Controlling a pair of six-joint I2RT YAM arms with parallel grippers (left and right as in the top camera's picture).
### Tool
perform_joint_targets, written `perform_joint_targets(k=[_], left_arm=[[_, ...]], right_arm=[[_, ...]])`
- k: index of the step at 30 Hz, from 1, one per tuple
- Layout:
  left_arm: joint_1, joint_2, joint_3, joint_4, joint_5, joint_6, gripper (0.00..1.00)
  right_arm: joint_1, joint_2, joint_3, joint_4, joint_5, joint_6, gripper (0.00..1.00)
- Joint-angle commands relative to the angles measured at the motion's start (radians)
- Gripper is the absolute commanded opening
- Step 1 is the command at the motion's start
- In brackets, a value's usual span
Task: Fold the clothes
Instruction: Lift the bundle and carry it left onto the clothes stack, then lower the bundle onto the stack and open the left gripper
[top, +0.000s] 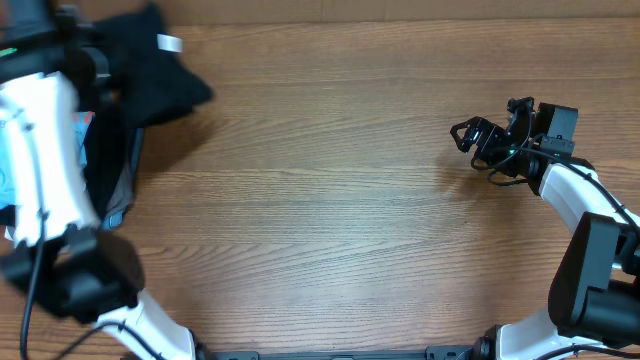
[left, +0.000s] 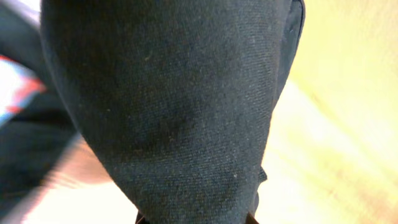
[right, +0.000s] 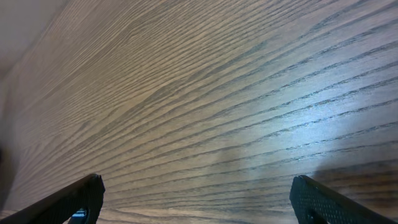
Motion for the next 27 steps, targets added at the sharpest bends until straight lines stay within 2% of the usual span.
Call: perform_joint_targets(k=[1,3,9,14,19,21,24,27], left_arm=[[0.146,-0.087,0.032,-0.024,0.127,-0.01,0.04],[0.212,-0.087,0.026,-0.036,0.16,-0.01,0.04],[0.347,-0.087,-0.045,0.005,0.138,-0.002,0.04],[0.381,-0.087,-0.17,0.139,0.216,-0.012,0.04],[0.404,-0.087,-0.297,0.274,0.226,-0.061,0.04],[0.426,-0.087,-0.331,0.33,0.285,-0.074,0.04],[0.481,-0.087,-0.364,0.481,0.502,-0.118,0.04],[0.509,-0.087,-0.361,0.589,0.61,-0.174,0.04]], right_arm=[[-0.001,-0.019,0.002,0.005,0.004,0.001,1.0],[-0.001,-0.019,0.002,0.005,0.004,0.001,1.0],[-0.001,-0.019,0.002,0.005,0.004,0.001,1.0],[-0.001,-0.019,0.002,0.005,0.004,0.001,1.0],[-0.001,-0.019,0.002,0.005,0.004,0.001,1.0],[-0.001,-0.019,0.002,0.005,0.004,0.001,1.0],[-0.001,-0.019,0.002,0.005,0.004,0.001,1.0],[-0.001,-0.019,0.002,0.005,0.004,0.001,1.0]])
